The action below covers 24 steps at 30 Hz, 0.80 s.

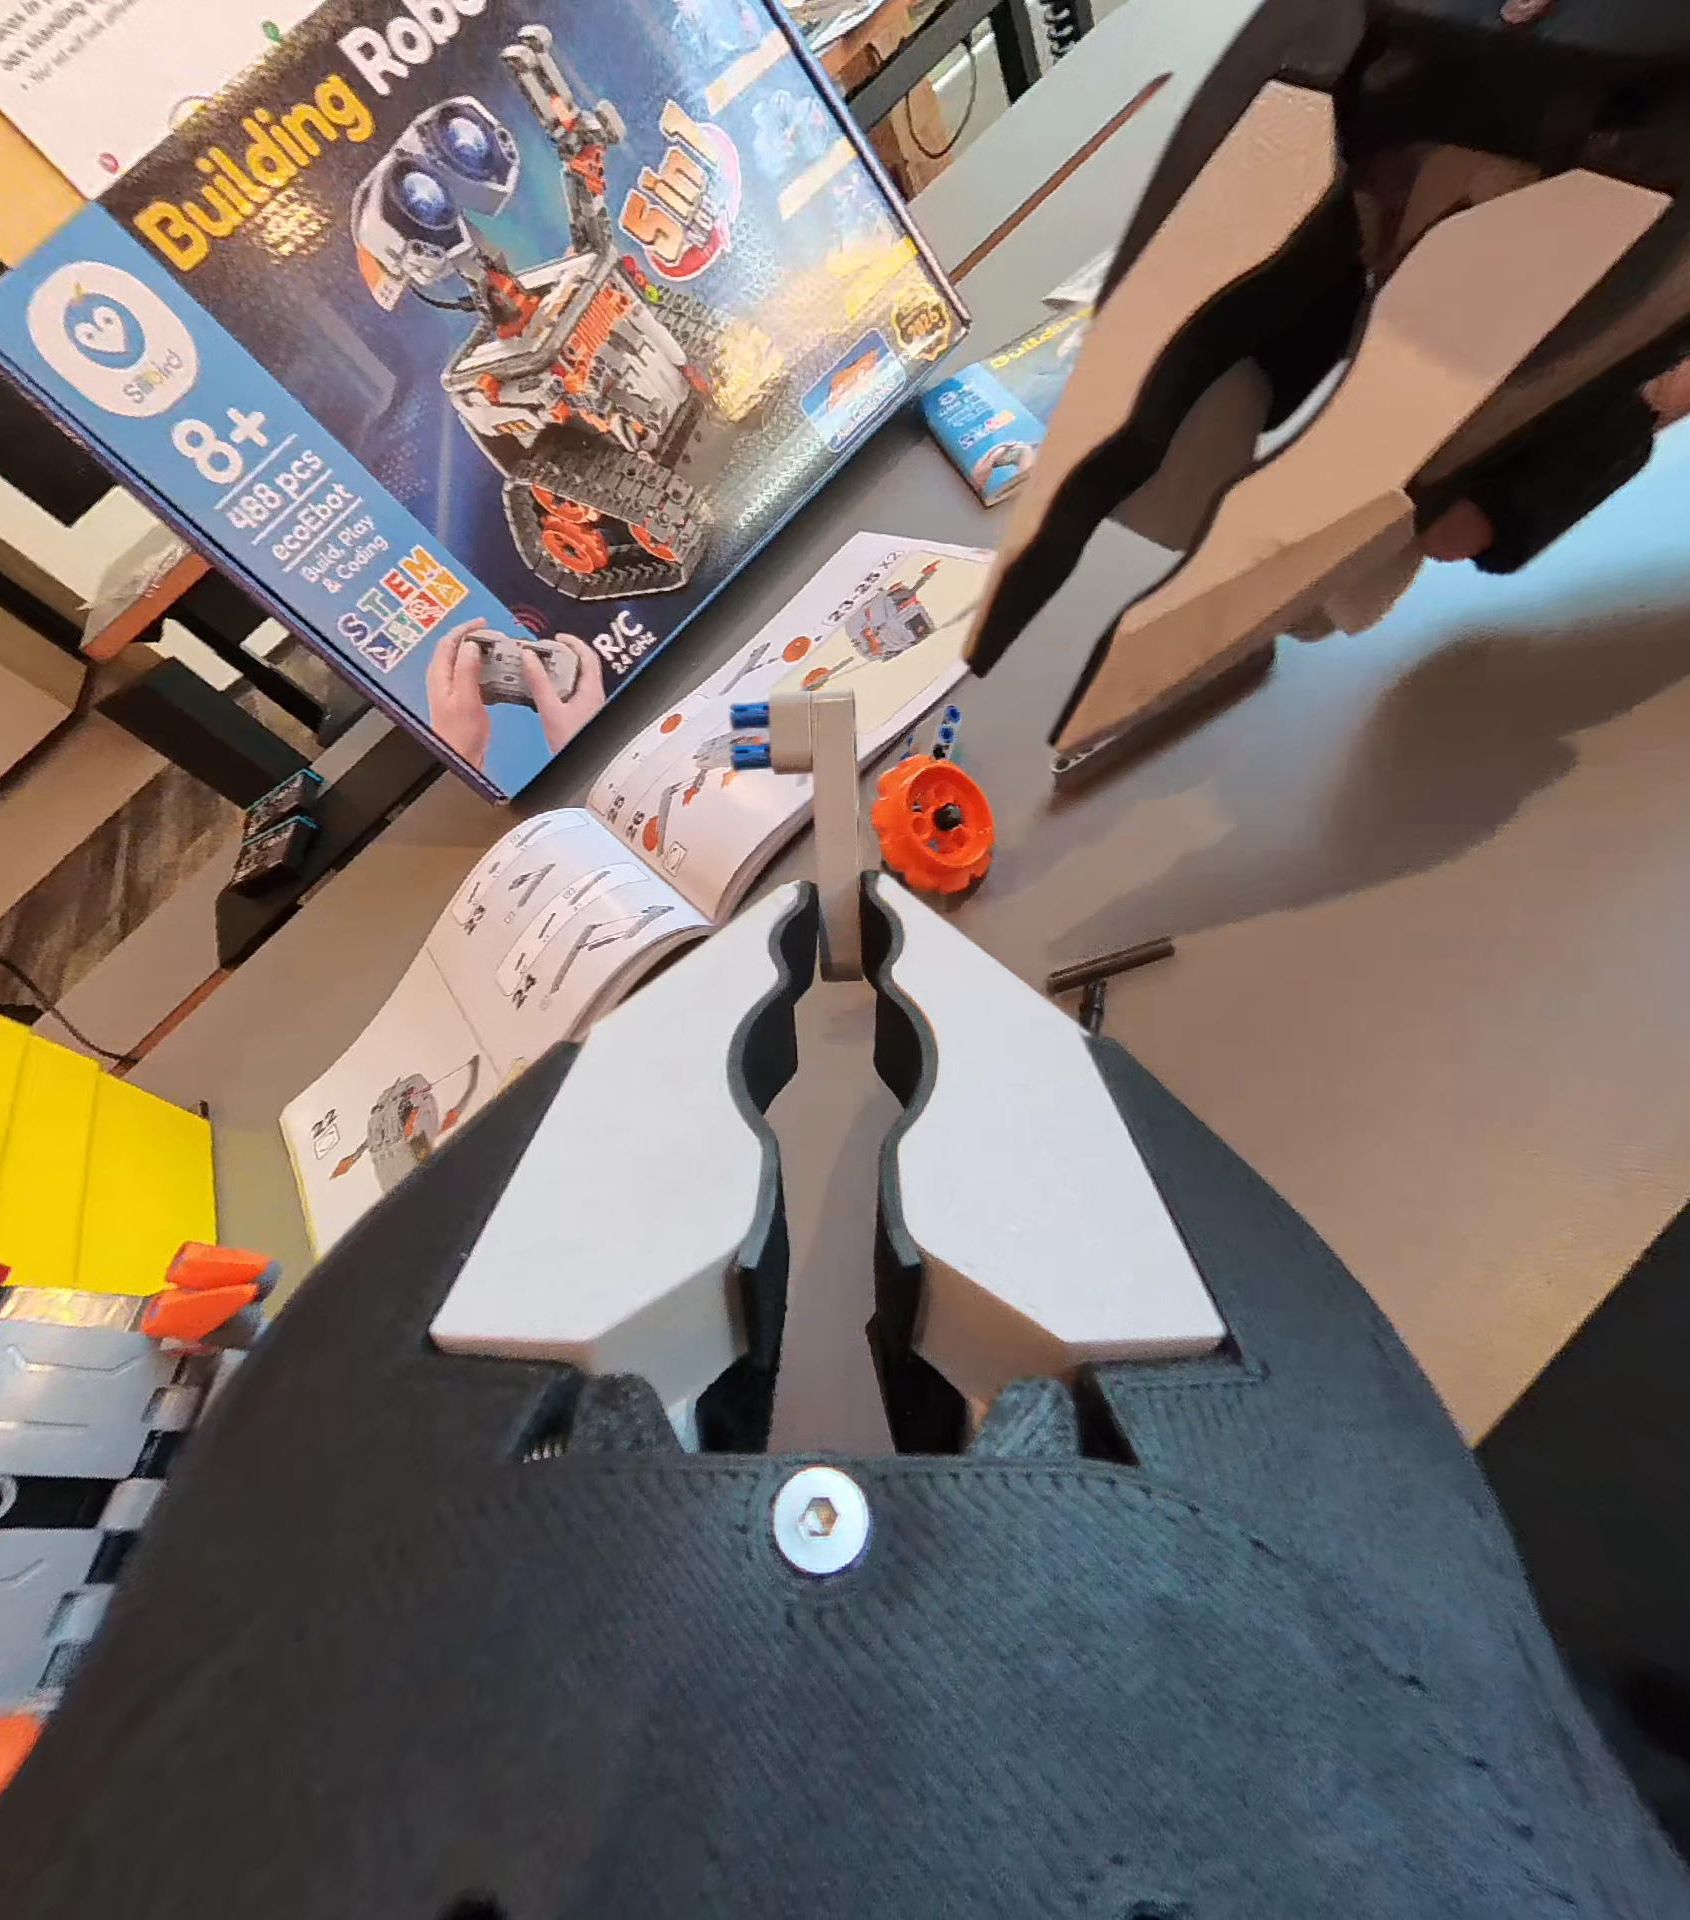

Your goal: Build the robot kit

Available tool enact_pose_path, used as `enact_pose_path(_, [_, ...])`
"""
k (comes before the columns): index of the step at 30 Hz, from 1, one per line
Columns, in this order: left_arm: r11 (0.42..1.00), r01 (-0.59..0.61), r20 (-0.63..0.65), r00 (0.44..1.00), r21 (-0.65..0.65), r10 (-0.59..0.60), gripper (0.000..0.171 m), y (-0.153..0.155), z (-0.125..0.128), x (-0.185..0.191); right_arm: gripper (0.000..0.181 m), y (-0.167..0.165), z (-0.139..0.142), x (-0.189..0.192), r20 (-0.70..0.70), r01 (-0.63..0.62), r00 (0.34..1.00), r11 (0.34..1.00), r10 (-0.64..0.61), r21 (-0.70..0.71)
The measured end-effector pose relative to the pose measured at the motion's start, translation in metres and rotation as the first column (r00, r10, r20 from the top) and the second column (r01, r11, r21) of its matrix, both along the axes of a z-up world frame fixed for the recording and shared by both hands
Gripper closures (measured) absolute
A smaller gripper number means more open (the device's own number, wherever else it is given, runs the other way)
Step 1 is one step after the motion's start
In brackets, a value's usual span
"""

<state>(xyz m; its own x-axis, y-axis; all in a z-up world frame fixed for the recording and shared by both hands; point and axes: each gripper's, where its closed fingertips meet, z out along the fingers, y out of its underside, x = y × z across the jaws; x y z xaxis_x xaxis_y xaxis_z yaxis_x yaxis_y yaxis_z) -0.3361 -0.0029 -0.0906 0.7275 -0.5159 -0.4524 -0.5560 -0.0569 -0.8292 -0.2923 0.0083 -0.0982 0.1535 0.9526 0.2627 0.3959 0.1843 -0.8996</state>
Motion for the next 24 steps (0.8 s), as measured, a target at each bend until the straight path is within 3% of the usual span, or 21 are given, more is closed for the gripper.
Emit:
enact_pose_path(6, [0.999,-0.046,0.01,0.999,-0.005,0.046,0.165,0.004,0.0,-0.01,0.159,0.009,-0.008,0.01,0.092,0.027,0.995,0.988,-0.041,0.154])
enact_pose_path(17, [0.996,-0.084,0.021,0.996,0.01,0.084,0.165,0.007,0.003,-0.017,0.164,0.006,-0.031,0.011,0.302,-0.056,0.95,0.915,-0.074,0.4])
enact_pose_path(24, [0.995,-0.102,0.048,0.994,0.013,0.101,0.165,0.008,0.006,-0.021,0.166,0.002,-0.033,0.013,0.312,-0.074,0.948,0.915,-0.058,0.397])
